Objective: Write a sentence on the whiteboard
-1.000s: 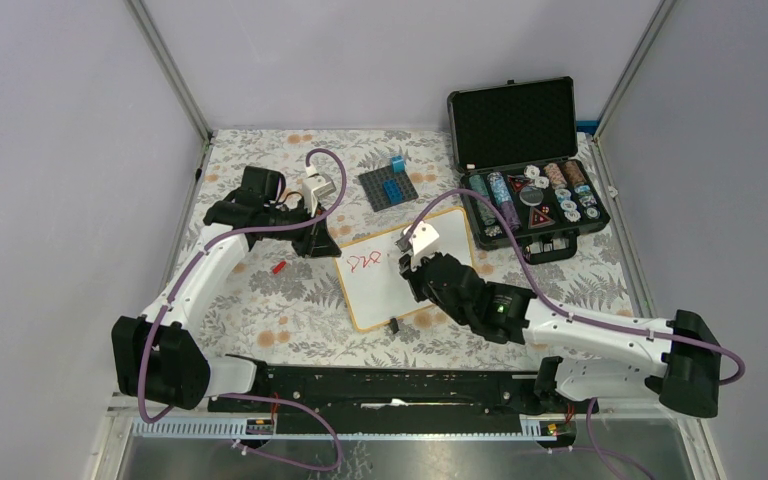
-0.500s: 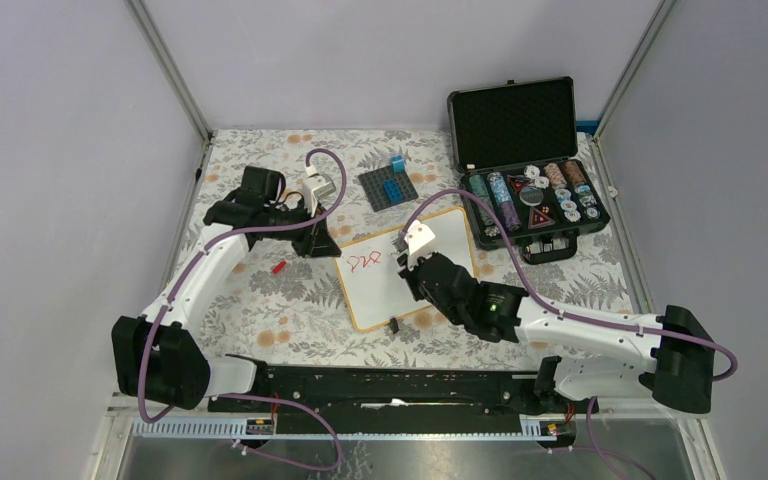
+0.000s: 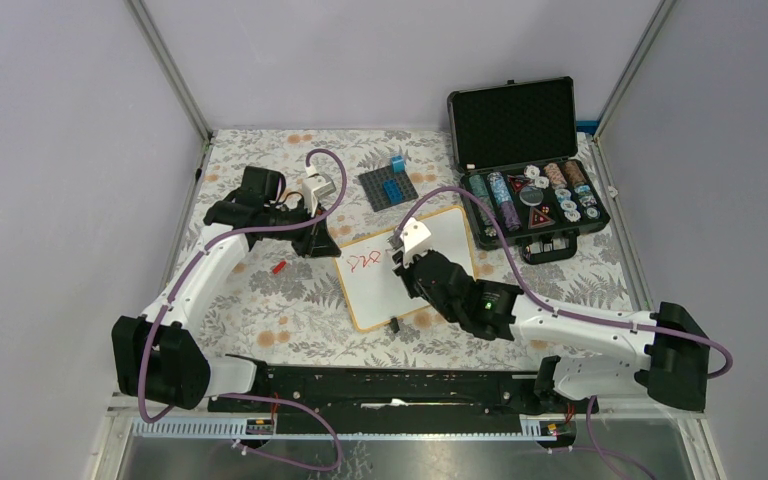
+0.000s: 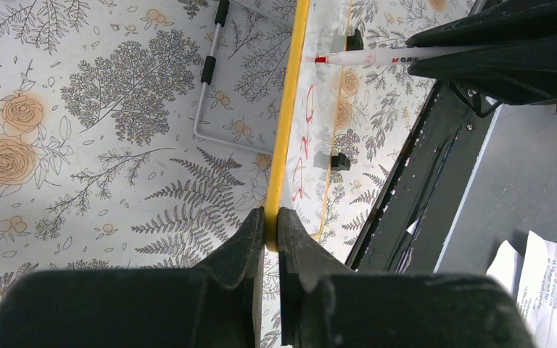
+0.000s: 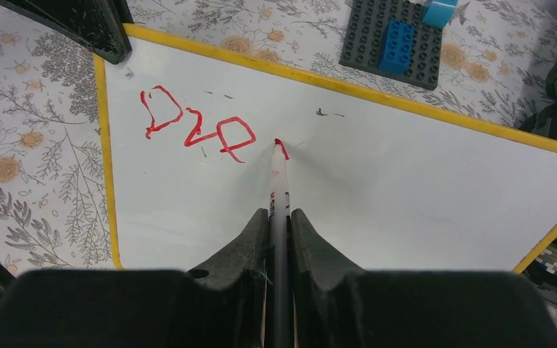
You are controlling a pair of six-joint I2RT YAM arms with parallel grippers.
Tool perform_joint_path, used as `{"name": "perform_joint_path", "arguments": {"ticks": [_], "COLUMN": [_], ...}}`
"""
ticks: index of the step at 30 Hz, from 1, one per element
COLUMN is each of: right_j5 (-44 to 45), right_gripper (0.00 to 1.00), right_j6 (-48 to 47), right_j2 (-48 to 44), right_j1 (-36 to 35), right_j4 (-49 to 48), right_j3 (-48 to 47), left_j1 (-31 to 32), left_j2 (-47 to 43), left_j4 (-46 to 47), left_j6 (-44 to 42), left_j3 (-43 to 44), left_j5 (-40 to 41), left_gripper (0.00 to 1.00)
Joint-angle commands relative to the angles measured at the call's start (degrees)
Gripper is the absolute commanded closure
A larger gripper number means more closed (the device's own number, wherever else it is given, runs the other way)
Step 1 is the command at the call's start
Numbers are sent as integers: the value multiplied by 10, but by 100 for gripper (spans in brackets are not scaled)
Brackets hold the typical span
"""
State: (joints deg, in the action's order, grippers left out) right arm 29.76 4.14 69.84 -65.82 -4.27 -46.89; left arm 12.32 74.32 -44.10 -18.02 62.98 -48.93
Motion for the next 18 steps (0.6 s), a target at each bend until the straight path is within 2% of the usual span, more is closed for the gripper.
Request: {"name": "perform_joint_path", "arguments": {"ticks": [1, 18], "right_j5": [-9, -35], "right_gripper": [100, 100], "right_j6": [-3, 6], "right_j2": [12, -9], "right_j1": [5, 6], "right_j4": [-26, 1], "right_j3": [-19, 5], "left_j1": [3, 3], "left_j2": [-7, -2], "left_j4": [-3, -3], "left_j6": [-10, -9], "left_j3": [11, 18], "left_j5": [-12, -13], "left_gripper": [100, 100]}}
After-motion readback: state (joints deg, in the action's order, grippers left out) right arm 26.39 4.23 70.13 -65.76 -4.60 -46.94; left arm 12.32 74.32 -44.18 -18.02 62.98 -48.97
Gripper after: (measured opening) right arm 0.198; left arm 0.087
